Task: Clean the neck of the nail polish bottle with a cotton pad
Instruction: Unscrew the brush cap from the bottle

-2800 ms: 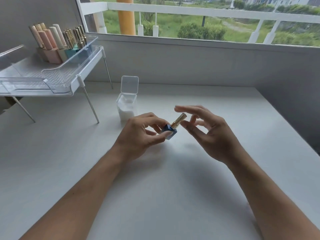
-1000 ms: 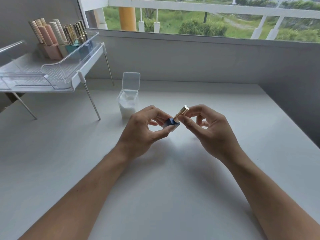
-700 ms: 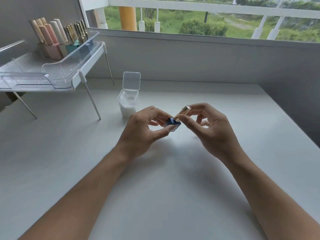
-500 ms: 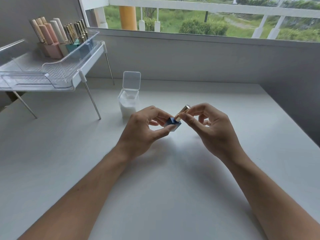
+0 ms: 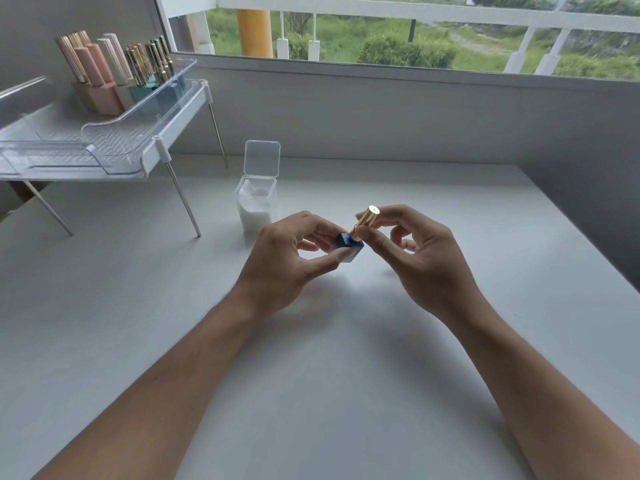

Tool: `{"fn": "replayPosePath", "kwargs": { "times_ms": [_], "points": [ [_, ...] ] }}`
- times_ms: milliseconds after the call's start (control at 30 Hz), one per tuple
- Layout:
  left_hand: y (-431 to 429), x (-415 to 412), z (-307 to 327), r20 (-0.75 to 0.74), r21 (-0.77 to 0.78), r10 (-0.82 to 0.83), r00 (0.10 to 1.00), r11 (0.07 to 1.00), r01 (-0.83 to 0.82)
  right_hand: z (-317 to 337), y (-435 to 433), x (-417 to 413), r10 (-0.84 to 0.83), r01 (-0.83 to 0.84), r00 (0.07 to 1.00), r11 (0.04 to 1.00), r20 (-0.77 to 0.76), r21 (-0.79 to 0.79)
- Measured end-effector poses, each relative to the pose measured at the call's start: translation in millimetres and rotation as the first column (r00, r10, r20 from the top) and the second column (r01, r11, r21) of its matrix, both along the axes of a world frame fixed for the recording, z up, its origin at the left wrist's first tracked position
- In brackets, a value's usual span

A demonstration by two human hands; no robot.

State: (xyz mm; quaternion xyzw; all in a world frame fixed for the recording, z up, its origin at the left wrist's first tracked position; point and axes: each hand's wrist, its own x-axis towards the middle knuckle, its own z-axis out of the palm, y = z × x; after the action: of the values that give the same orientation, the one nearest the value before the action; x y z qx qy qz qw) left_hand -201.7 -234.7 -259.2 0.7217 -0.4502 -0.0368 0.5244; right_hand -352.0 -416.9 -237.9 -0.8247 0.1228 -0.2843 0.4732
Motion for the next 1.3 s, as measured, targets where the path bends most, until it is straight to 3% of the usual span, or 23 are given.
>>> {"fn": "replayPosePath", "kwargs": {
  "times_ms": [333,600,700,967,1300],
  "points": [
    [-0.4,-1.3,-0.2,-0.063,-0.047,-0.023,0.998,0.999,0.020,0.0,0.1,0.9,-0.022,0.021,0.999,0.999,0.037,0.039],
    [-0.5,-0.6,-0.6,-0.165,-0.052,-0.008,0.986,0.999,-0.001,6.8,0.9,-3.9,-0.120,0.148,0.985,0.957,0.124,-0.250],
    [-1.4,-0.8,-0.4,-0.173,-0.042,0.002,0.985,0.999,-0.010,5.5,0.6,-3.1,-0.124,0.161,0.982,0.945,0.144,-0.283],
    [-5.8,-7.7,-1.0,-0.108,-0.022,-0.016,0.994,1.000,0.014,2.6,7.2,-0.1,-0.147,0.180,0.975,0.963,0.169,-0.201],
    [-4.8,-4.5,-2.3,-0.159,-0.022,-0.013,0.987,1.000,0.010,6.6,6.8,-0.8,-0.086,0.092,0.988,0.995,0.129,-0.048]
  ]
}}
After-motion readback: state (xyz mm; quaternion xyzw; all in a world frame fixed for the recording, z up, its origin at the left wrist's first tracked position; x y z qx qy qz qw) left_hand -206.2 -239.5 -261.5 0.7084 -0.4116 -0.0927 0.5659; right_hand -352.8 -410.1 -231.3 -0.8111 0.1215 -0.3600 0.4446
